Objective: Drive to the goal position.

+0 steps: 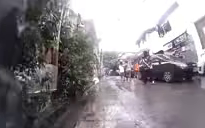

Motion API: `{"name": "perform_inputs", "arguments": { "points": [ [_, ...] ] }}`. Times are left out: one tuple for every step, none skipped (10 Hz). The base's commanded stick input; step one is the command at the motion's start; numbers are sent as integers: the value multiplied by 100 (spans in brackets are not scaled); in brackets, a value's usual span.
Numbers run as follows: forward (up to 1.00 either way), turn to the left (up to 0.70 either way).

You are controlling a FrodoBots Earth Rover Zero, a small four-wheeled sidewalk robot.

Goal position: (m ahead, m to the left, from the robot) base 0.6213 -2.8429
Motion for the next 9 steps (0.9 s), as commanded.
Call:
{"name": "perform_inputs", "arguments": {
  "points": [
    [99, 0],
    [99, 0],
    [99, 0],
    [99, 0],
    [99, 0],
    [99, 0],
    [99, 0],
    [99, 0],
    [99, 0]
  ]
}}
